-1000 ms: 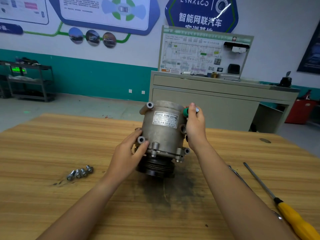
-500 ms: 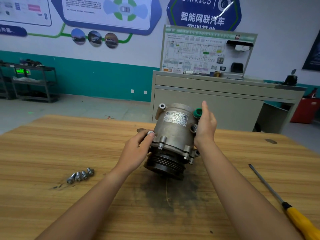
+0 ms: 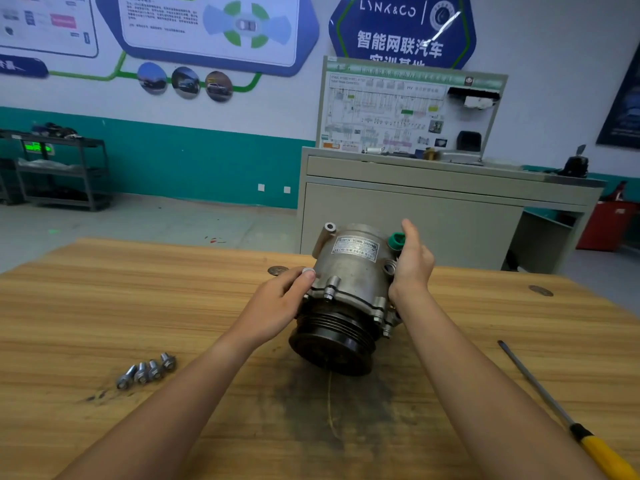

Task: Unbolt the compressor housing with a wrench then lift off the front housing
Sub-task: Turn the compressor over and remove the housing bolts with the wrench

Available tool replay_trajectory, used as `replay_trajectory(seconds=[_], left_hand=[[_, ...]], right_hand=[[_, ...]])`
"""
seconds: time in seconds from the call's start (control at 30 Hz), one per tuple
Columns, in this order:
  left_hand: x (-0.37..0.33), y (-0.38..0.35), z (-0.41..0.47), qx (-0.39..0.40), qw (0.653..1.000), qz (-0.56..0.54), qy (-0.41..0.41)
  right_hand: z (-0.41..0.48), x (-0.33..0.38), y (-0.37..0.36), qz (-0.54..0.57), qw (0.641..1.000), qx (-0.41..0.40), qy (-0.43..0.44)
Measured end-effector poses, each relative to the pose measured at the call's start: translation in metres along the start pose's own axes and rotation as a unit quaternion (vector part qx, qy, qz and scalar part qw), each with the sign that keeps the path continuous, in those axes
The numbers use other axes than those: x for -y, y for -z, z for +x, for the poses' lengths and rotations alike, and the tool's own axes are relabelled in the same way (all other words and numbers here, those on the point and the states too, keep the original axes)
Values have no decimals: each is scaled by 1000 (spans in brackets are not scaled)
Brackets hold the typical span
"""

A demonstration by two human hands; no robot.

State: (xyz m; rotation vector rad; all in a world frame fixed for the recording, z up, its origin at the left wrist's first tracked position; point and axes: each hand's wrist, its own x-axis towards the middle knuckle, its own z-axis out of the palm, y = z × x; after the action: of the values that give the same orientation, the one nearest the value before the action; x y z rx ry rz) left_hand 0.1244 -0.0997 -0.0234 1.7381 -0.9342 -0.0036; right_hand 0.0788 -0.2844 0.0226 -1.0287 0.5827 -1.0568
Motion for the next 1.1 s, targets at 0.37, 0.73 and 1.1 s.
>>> replay_trajectory(seconds=[0.37,0.73,1.1], left_hand=[[7,11,21,50,996,-1,78],[15,12,29,79,987,-72,121],[34,-6,24,-16,996,69,52]], right_hand=[[19,-12,-14,-159,987,-4,-9],[21,-9,39,-393,864,261,-173],[-8,-44,68,-302,925,227,-34]])
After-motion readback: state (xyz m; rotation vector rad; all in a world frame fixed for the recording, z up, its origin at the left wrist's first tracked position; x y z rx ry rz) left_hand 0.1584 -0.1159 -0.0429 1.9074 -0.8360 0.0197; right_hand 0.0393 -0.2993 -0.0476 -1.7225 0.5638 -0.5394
